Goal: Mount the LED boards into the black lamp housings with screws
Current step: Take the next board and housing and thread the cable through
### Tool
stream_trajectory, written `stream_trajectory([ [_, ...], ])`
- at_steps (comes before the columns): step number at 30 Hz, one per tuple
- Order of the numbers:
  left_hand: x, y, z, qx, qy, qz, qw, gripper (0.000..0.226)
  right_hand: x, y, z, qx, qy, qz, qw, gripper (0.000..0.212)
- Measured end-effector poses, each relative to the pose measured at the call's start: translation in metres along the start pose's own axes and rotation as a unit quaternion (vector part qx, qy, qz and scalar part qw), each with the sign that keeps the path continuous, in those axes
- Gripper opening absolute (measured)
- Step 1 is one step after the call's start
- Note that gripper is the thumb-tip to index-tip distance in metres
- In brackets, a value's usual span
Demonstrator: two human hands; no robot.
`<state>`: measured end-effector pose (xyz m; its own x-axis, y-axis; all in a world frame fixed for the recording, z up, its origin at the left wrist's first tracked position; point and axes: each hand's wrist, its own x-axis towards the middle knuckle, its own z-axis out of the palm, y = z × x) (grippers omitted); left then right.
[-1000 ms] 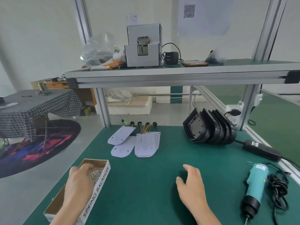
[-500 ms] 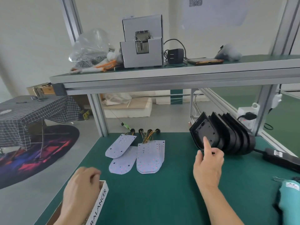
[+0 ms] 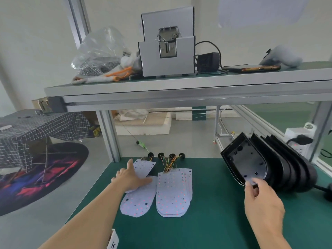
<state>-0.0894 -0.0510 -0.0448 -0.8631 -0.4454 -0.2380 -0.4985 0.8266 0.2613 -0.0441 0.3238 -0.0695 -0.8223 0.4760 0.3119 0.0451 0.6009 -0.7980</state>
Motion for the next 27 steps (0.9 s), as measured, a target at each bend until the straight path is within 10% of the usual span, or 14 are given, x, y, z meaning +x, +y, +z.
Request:
stream_trajectory([
  [20, -0.027, -0.019, -0.016, -0.383, 0.018, 0.03, 0.923, 0.093, -0.006, -0.002, -0.022, -0.036, 0.025, 0.018, 0.999, 0.02],
  [27, -0.035, -0.017, -0.047, -0.656, 0.004, 0.023, 0.754, 0.03, -0.005, 0.001, -0.022, -0.053, 0.015, 0.018, 0.998, 0.024],
])
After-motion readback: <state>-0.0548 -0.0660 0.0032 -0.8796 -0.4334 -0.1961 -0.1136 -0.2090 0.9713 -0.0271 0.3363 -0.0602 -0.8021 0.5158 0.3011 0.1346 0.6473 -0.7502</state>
